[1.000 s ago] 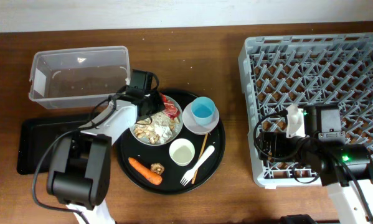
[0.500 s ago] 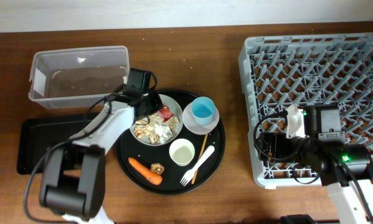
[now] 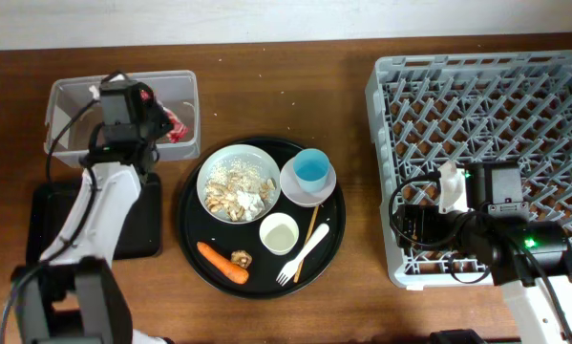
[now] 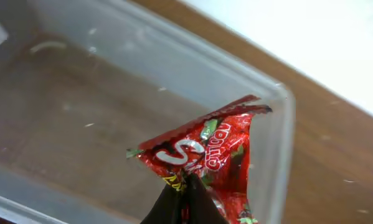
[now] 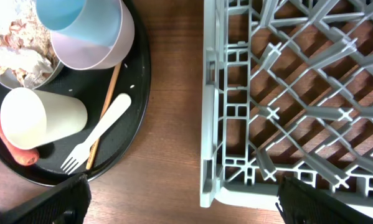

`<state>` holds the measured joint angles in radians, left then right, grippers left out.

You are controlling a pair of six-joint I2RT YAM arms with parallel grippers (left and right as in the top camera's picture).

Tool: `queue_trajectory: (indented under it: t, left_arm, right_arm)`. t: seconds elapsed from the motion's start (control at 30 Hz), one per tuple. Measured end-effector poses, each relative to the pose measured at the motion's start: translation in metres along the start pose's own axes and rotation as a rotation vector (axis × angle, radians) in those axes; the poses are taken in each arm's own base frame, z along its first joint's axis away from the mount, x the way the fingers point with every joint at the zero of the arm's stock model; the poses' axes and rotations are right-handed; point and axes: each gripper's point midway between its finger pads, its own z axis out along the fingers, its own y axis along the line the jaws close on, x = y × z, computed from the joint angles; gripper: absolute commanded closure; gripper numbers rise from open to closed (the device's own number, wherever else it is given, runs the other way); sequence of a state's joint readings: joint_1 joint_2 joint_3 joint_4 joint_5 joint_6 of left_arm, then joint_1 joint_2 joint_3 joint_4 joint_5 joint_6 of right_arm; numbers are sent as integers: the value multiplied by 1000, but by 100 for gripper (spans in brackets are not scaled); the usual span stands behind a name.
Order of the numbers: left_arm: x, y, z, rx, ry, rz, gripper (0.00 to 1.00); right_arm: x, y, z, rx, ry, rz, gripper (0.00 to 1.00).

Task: Sort waste into correct bins and load items into the dishwasher rack
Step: 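Carry the wrapper and tissue with the left gripper into the clear bin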

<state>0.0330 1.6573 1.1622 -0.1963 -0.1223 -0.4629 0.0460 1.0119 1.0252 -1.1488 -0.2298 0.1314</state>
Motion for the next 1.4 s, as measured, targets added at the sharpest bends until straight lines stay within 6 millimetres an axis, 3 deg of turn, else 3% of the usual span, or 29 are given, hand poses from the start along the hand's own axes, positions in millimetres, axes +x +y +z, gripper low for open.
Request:
queue_trajectory:
  t: [0.03,0.13,0.23,0.3,0.33,0.47,0.5,0.57,0.7,0.73,0.8,0.83,0.87,0.93,1.07,1.13,1.17,1.27,1.3,1.33,1.37,1.4]
  left_arm:
    - [4,12,15,-29,8,-7,42]
    - [4,24,26,-51,8,-9,40]
    - [7,19,23,-23,25,10,44]
    - [17,5,6,55,104,20,43]
    - [32,-2,-10,97,188,23,43]
    - [154,-29,-83,145,678,126,43]
    - [167,-34,-89,143,713,161,43]
    - [201,-51,-97,146,765,272,43]
    - [241,-52,-88,74,827,399,46]
    - [243,-51,-82,66,818,403,60]
    - [244,-55,-69,72,792,406,76]
    - [241,-59,-65,86,769,406,87]
    - [236,-65,-60,102,736,402,92]
    - [235,-66,-58,107,727,400,96]
    - [234,-66,-59,103,731,401,96]
    - [201,-71,-58,115,661,356,95]
    - [174,-69,-57,104,587,328,95]
    - [57,-53,-42,49,216,199,95]
    - [34,-41,-36,27,148,159,88]
    - [20,-35,-32,17,102,135,88]
    - [4,-33,-30,25,51,115,83]
    - [-6,-26,-27,14,17,96,57]
  right_arm:
    - [0,0,0,0,2,0,1]
    - [1,0,0,0,3,1,1]
    - [1,0,0,0,3,1,1]
    - [0,0,0,0,1,0,1]
    - [0,0,0,0,1,0,1]
    - [0,0,-1,0,1,0,1]
    - [-1,0,-1,0,0,0,1]
    - [1,0,-1,1,5,1,1]
    - [4,0,-1,2,19,4,1]
    - [4,0,-1,2,19,4,1]
    - [4,0,-1,2,21,5,1]
    - [4,0,-1,3,21,5,1]
    - [5,0,-1,3,21,5,1]
    - [5,0,-1,2,21,5,1]
    - [5,0,-1,2,22,5,1]
    - [5,0,-1,3,22,5,1]
    - [5,0,-1,3,22,6,1]
    - [5,0,-1,3,22,5,1]
    - [5,0,-1,3,22,5,1]
    - [5,0,-1,3,23,6,1]
    - [5,0,-1,3,23,6,1]
    - [5,0,-1,3,23,5,1]
